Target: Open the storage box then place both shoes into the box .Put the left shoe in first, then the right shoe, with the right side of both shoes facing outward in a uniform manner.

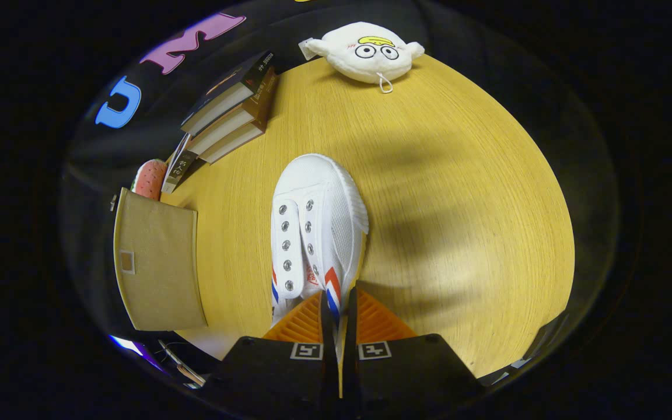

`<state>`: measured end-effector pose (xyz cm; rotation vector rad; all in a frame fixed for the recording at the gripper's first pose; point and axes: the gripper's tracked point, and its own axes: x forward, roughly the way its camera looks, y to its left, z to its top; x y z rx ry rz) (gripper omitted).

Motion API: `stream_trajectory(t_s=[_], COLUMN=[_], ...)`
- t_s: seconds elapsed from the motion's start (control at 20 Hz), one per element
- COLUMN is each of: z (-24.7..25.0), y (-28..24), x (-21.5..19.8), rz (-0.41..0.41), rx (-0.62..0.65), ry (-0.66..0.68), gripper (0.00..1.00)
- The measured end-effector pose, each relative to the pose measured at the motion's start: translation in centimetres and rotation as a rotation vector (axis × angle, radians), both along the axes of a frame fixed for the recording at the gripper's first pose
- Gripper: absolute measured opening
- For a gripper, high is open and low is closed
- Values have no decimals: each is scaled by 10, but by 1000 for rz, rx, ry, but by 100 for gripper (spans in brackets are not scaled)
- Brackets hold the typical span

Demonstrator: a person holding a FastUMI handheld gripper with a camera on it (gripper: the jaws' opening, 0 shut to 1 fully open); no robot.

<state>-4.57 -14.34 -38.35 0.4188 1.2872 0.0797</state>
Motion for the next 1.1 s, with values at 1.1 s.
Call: stream_trajectory(t_s=[1.1], z=[223], y=[201], x=[21], rz=[23], rx=[168], ry=[-242], gripper=[7])
